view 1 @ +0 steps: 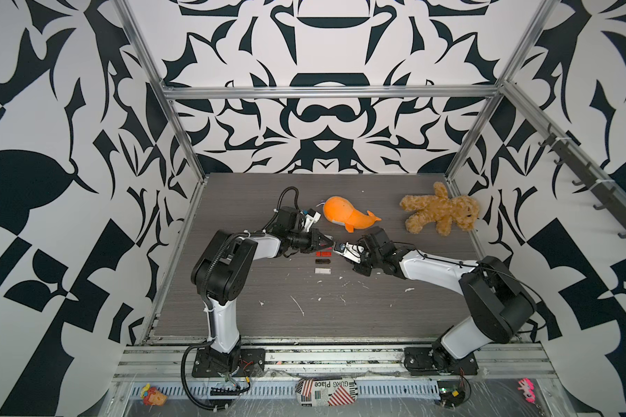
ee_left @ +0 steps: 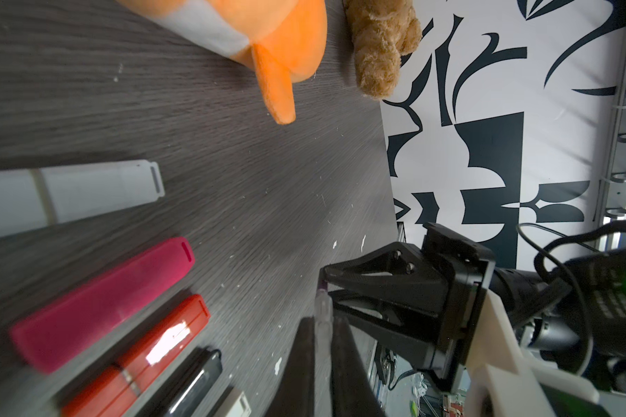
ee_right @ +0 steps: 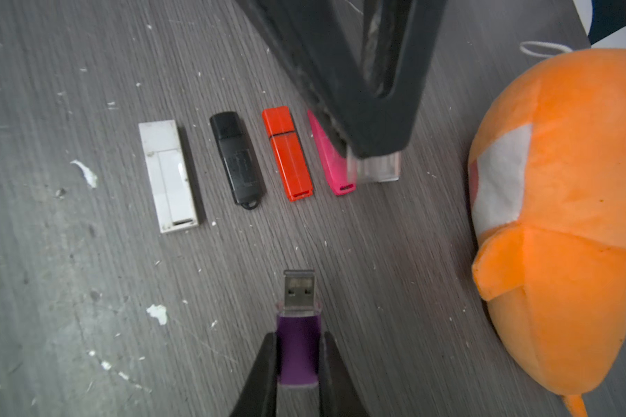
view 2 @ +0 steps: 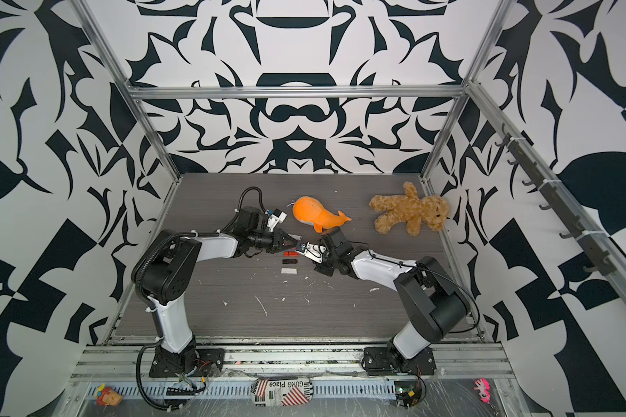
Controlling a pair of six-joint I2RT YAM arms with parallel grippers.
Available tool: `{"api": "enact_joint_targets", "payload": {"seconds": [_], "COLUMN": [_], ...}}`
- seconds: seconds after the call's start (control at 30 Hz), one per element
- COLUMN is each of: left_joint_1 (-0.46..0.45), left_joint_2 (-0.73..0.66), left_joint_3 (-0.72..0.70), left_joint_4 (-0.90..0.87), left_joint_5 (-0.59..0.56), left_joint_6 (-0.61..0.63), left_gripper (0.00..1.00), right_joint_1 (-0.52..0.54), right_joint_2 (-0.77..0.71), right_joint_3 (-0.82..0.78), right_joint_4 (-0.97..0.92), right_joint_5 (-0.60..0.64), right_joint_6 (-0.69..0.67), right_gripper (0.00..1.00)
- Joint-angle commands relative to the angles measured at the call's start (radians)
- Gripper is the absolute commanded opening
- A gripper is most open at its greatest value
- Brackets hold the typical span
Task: Close the usb drive cover
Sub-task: Close the cover of the USB drive.
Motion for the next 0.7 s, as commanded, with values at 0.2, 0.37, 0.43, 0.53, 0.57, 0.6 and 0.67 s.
{"api": "enact_joint_targets", "payload": {"seconds": [0.2,0.37,0.43,0.53,0.57,0.6,0.67], "left_joint_1": [-0.011,-0.027,-0.031,-0.034,-0.036,-0.038,-0.042], "left_joint_2": [-0.036,-0.033,-0.031,-0.03,-0.028,-0.027,-0.024], "left_joint_3": [-0.014,0.0,0.003,0.008,0.008,0.011,0.015], "left_joint_4": [-0.027,-0.057,-0.061,-0.062,-0.063,-0.063,-0.064], "left_joint_5": [-0.035,-0.039,-0.041,-0.042,-0.042,-0.042,-0.045], "left_joint_6": [0.021,0.039,0.04,0.04,0.04,0.038,0.038], "left_gripper": [0.07,0.07,0.07,0.07,0.07,0.07,0.07], "right_joint_1": [0.013,0.013,0.014,0.013,0.013,0.013,0.013], "right_joint_2": [0.021,0.032,0.039,0.047,0.052,0.053,0.059], "right_joint_3": [0.042,0.066,0.076,0.09,0.093,0.099,0.105], "right_joint_4": [0.067,0.063,0.062,0.06,0.058,0.056,0.056], "right_joint_5": [0.061,0.051,0.048,0.046,0.042,0.037,0.031], "right_joint_6": [0.099,0.103,0.102,0.102,0.101,0.102,0.102], "right_gripper": [0.14,0.14,0.14,0.14,0.14,0.14,0.14]}}
